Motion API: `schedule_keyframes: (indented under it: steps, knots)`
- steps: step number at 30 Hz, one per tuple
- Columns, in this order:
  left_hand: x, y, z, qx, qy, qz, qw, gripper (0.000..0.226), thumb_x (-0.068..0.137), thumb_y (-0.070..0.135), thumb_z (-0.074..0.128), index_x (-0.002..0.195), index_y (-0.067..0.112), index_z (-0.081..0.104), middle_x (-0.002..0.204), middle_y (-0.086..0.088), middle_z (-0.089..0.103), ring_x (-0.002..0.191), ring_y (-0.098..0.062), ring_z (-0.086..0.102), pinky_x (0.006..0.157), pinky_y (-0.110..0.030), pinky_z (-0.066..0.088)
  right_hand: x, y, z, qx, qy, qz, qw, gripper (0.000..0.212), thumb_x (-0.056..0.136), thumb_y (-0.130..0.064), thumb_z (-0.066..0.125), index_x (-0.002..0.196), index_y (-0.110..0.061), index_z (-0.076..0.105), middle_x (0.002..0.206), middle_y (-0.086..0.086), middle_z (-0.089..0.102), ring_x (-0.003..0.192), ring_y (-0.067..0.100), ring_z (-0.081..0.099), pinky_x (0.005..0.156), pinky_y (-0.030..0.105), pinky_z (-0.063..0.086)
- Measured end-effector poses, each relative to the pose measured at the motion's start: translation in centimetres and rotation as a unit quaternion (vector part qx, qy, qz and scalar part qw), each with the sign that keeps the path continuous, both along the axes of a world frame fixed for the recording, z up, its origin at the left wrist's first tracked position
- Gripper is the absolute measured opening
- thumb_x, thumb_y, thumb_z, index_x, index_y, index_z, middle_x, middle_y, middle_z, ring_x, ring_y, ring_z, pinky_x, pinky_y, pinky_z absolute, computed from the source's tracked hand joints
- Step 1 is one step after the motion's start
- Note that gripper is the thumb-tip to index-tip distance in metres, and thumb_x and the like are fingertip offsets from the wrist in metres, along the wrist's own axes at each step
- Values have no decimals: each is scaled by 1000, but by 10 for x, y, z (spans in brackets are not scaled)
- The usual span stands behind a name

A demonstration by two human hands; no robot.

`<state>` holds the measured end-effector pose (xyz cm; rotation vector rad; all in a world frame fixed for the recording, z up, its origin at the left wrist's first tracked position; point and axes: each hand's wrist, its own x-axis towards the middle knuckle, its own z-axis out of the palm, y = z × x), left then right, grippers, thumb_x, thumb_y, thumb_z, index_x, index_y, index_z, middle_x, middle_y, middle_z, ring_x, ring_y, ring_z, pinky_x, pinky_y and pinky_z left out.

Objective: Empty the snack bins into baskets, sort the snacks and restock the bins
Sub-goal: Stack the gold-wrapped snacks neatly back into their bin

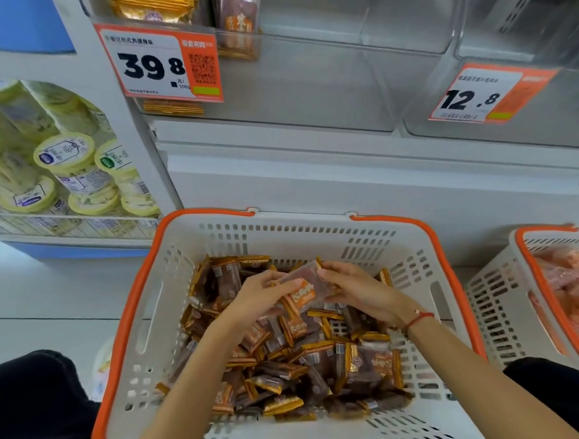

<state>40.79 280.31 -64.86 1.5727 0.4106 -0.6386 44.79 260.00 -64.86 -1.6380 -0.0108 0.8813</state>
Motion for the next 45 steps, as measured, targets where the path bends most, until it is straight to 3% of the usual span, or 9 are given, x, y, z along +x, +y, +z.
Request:
schedule_keyframes:
  steps: [6, 10, 16, 20, 27, 31, 35, 42, 45]
  knots:
    - [-13, 8, -15, 38, 1, -146, 988, 14, 93, 26, 64, 106, 24, 60, 103, -3, 70, 94, -14, 68, 86, -27, 55, -12, 15, -18, -89, -134, 60, 985, 23, 97, -33, 55, 113, -20, 66, 108, 4, 69, 100, 22, 66, 89, 41, 55]
    - [-24, 9, -29, -6, 40, -25, 999, 22, 100, 22, 52, 120, 16, 60, 93, -5, 69, 80, -11, 66, 64, -17, 51, -20, 18, -44, -199, -144, 39, 969, 38, 104, -37, 34, 126, -15, 55, 115, 4, 62, 104, 22, 61, 89, 36, 48]
    - [-11, 24, -38, -82, 98, 218, 967, 12, 96, 18, 58, 109, 17, 58, 96, -3, 66, 87, -15, 62, 68, -28, 53, -74, -12, -103, -410, -279, 385, 778, 53, 92, -26, 60, 141, -20, 42, 157, 0, 21, 136, 27, 30, 104, 42, 38]
    - [-10, 24, -33, -97, 58, 214, 970, 17, 97, 23, 57, 114, 23, 59, 100, 0, 70, 92, -16, 67, 68, -24, 52, -72, -4, -93, -394, -352, 361, 768, 33, 90, -19, 63, 121, -18, 51, 147, 6, 38, 119, 27, 49, 89, 37, 43]
    - [-2, 23, -15, -58, 60, 226, 971, 18, 101, 13, 48, 118, 16, 52, 104, -7, 62, 91, -22, 60, 63, -31, 51, -31, -3, -41, -272, -333, 42, 902, 22, 87, -50, 64, 90, -29, 60, 89, -13, 66, 83, 3, 61, 73, 33, 54]
    - [-3, 20, 3, -89, 65, 188, 976, 19, 101, 13, 48, 120, 14, 52, 101, -6, 65, 82, -22, 63, 63, -34, 56, -29, 29, 11, -163, -555, -135, 805, 11, 81, -15, 76, 84, -16, 65, 98, -6, 66, 92, 9, 63, 77, 27, 55]
    - [-5, 15, 16, -181, -3, 149, 972, 39, 104, 41, 35, 124, 19, 60, 109, -6, 72, 99, -24, 69, 80, -37, 59, -45, 49, 22, -182, -661, 33, 727, 12, 80, -10, 76, 89, -16, 71, 120, -1, 64, 112, 18, 59, 88, 32, 55]
    - [-1, 17, 13, -119, -28, 142, 982, 49, 93, 57, 37, 114, 25, 67, 122, -9, 67, 117, -23, 61, 110, -48, 39, -46, 59, 33, -130, -505, -21, 853, 19, 92, -37, 60, 105, -29, 73, 119, -20, 62, 115, -7, 51, 98, 10, 38]
    - [-3, 9, 9, -59, -50, 107, 991, 52, 95, 56, 35, 126, 23, 60, 117, 1, 68, 106, -11, 64, 92, -23, 49, -35, 68, 33, -138, -340, -148, 918, 33, 84, -38, 72, 114, -34, 57, 110, -19, 56, 101, -1, 56, 82, 16, 48]
